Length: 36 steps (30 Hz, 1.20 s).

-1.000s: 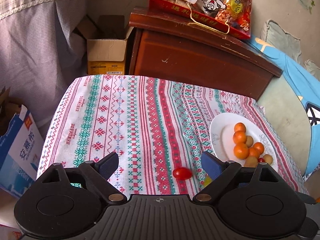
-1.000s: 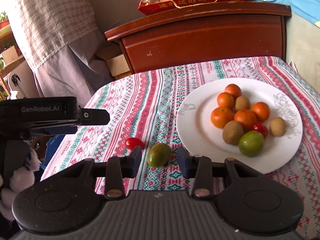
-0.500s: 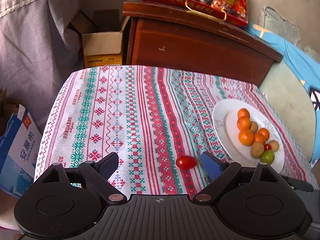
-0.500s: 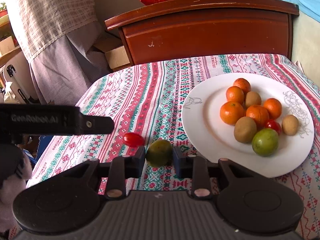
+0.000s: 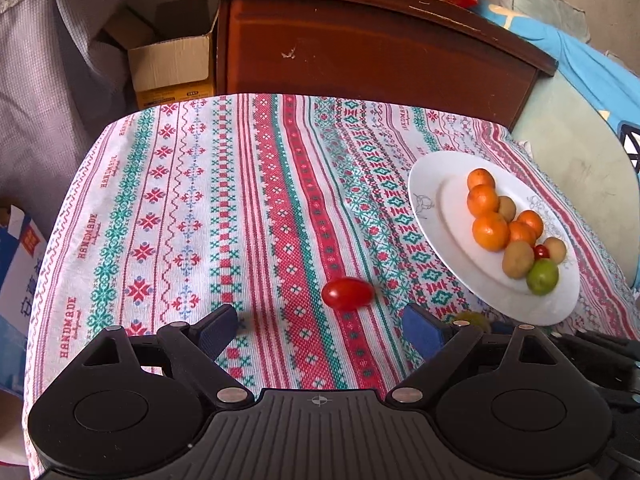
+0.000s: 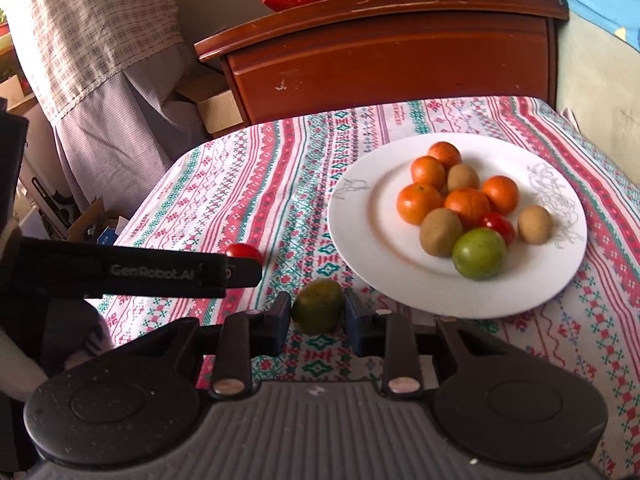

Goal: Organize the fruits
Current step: 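Grasp the green lime with the right gripper while the left gripper grasps the red cherry tomato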

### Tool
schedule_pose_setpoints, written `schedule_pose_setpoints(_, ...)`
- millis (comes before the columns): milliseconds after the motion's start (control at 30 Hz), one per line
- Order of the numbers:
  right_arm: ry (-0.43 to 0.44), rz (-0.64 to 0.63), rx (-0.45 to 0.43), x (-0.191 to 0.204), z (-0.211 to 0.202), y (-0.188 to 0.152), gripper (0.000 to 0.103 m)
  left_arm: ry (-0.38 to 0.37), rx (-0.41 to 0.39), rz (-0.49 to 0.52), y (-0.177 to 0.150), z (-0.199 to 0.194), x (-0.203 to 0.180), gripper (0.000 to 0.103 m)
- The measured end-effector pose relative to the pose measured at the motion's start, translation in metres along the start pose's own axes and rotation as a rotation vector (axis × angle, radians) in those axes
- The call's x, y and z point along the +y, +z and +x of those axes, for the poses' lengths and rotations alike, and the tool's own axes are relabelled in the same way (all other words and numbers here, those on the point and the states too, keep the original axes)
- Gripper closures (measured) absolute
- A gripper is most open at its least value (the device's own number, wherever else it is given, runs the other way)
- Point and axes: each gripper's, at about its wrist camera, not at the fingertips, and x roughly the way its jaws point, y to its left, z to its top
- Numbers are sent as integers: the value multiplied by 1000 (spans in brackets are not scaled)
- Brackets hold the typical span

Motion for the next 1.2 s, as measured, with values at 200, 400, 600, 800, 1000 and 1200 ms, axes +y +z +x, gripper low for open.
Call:
schedule_pose_setpoints(200, 1, 8, 1, -2, -2, -2, 74, 7, -33, 24, -2, 9, -8, 2)
schedule_pose_setpoints(400, 1, 10, -1, -3, -4, -3, 74, 39, -22, 55, -1, 13, -16, 0)
schedule_pose_setpoints(600, -5, 16, 7, -4, -3, -5, 74, 66, -5, 91, -2, 15, -22, 0)
schedule_pose_setpoints(800, -9, 31, 0, -8, -5, -6, 74, 14, -24, 3, 2, 9, -15, 4)
schedule_pose_setpoints(1000, -20, 44, -12, -13, -8, -3, 75, 15, -58, 44, -1, 7, -21, 34)
schedule_pose_setpoints(1200, -22, 48, -18, -15, -9, -1, 76, -8, -75, 59, -2, 6, -23, 59)
